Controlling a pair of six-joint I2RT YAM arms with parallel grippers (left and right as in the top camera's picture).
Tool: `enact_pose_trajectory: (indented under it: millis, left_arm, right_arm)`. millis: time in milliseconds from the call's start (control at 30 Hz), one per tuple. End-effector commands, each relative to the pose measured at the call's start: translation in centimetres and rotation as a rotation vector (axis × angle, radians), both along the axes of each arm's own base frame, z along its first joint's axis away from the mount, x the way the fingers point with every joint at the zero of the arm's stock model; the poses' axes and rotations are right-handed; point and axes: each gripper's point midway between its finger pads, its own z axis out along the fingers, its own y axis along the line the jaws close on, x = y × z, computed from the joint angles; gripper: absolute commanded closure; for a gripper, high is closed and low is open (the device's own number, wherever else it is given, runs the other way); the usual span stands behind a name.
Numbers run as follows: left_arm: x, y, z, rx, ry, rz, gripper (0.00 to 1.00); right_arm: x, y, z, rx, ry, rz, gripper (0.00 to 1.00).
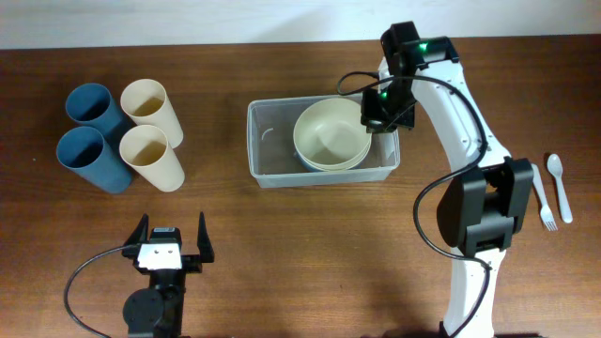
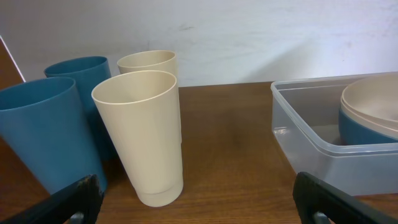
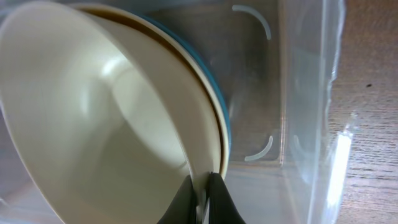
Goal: Pack container
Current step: 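Open the right gripper and lift it off the stacked bowls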
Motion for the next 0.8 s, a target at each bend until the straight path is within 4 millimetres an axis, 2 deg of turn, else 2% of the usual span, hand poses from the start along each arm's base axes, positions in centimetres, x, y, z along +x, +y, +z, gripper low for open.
enact_pose_trajectory:
  millis: [0, 267, 467, 667, 767]
  left_arm:
    - [-0.02, -0.1, -0.09, 0.011, -0.001, -0.009, 0.0]
    - [-0.02, -0.1, -0.09, 0.011, -0.001, -0.009, 0.0]
    - [-0.02, -0.1, -0.1, 0.011, 0.0, -0.009, 0.01]
    - [-0.02, -0.1, -0.09, 0.011, -0.001, -0.009, 0.0]
    - [-0.02, -0.1, -0.09, 0.011, -0.001, -0.009, 0.01]
  right_arm:
    - [-0.33, 0.36, -0.9, -0.004, 0.016, 0.005, 0.96]
    - [-0.17, 0.38, -0.91, -0.003, 0.01, 0.006, 0.92]
    - [-0.08, -0.06, -1.02, -0.03, 0.005, 0.003, 0.63]
    - [0.0, -0.22, -1.03, -0.04, 0.001, 0.002, 0.59]
    - [0.34, -0.34, -0.77, -0.037, -0.012, -0.002, 0.54]
